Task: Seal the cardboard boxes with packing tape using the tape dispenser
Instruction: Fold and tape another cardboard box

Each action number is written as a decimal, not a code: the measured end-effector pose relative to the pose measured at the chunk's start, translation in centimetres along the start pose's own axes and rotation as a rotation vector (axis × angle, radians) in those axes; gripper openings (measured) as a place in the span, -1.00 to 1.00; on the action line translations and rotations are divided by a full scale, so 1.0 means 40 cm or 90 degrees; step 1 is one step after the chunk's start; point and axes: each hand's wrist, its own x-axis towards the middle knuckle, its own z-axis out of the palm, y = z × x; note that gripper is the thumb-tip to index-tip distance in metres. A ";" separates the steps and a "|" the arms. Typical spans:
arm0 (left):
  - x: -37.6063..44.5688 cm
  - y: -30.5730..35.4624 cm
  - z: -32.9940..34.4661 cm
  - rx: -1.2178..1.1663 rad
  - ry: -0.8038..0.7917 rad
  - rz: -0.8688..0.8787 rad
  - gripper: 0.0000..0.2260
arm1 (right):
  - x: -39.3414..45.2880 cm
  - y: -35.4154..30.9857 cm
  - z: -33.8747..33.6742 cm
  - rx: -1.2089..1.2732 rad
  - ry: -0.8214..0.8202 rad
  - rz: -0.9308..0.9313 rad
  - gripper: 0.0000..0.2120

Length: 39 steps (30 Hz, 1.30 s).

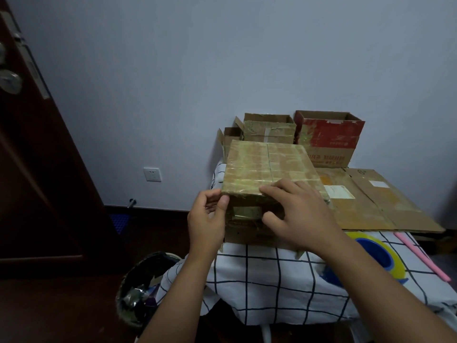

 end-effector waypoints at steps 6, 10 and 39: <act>0.001 0.012 0.006 0.004 0.028 0.006 -0.93 | -0.002 -0.002 0.005 0.004 0.006 -0.005 -0.38; -0.009 0.021 0.014 0.044 0.066 0.032 -0.85 | 0.000 -0.002 0.010 -0.005 0.017 -0.004 -0.52; 0.004 0.053 0.009 0.364 -0.050 0.113 -0.50 | 0.014 -0.005 0.041 -0.026 0.172 -0.050 -0.75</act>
